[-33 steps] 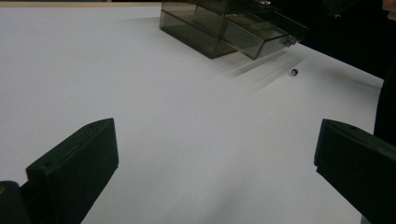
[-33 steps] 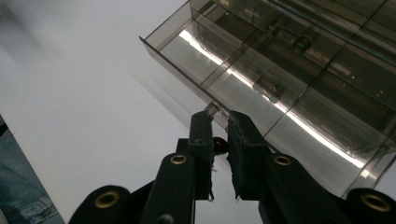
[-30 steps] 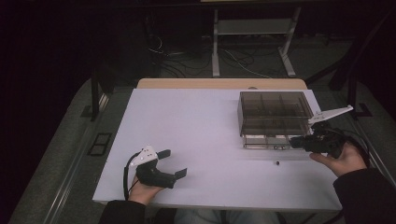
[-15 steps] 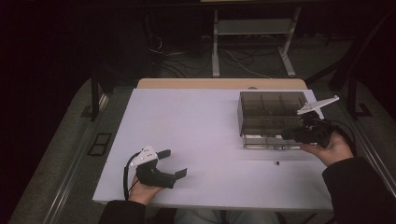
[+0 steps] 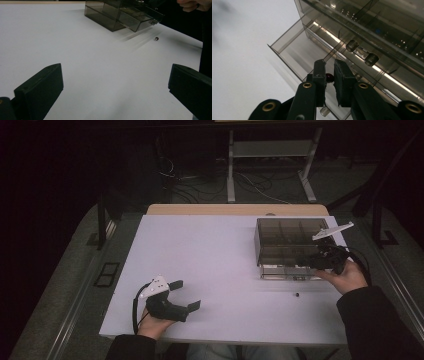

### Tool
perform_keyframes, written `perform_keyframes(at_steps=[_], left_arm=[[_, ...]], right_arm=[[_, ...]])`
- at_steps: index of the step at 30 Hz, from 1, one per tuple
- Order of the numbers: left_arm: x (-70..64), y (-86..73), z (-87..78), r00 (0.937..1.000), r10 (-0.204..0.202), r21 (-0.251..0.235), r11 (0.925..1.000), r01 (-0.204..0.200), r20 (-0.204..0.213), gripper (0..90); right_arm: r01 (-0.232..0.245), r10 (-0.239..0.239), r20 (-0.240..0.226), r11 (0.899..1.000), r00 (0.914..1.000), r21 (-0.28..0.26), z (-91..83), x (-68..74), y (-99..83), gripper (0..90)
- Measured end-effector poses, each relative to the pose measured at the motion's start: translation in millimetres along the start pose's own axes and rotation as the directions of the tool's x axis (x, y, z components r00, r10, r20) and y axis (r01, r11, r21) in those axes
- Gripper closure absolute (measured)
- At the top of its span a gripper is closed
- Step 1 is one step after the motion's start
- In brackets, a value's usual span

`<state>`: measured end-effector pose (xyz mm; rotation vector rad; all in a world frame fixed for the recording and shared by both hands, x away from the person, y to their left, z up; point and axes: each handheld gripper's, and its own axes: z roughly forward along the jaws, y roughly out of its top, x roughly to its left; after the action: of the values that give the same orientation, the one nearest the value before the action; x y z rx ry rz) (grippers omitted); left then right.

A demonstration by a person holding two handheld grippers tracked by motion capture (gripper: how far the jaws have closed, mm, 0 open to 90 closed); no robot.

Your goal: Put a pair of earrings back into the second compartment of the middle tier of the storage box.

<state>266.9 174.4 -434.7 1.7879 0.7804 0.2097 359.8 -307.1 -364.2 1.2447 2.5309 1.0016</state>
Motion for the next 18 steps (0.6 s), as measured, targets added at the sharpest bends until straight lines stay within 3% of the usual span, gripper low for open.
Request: perform_keyframes(at_steps=[18], left_arm=[[-0.1,-0.2,0.5,1.0,0.0,0.002,1.0,0.0,0.001,0.0]], right_arm=[[-0.005,0.005,0.004,1.0,1.0,0.028,25.9,-6.1,-11.5,78.0]])
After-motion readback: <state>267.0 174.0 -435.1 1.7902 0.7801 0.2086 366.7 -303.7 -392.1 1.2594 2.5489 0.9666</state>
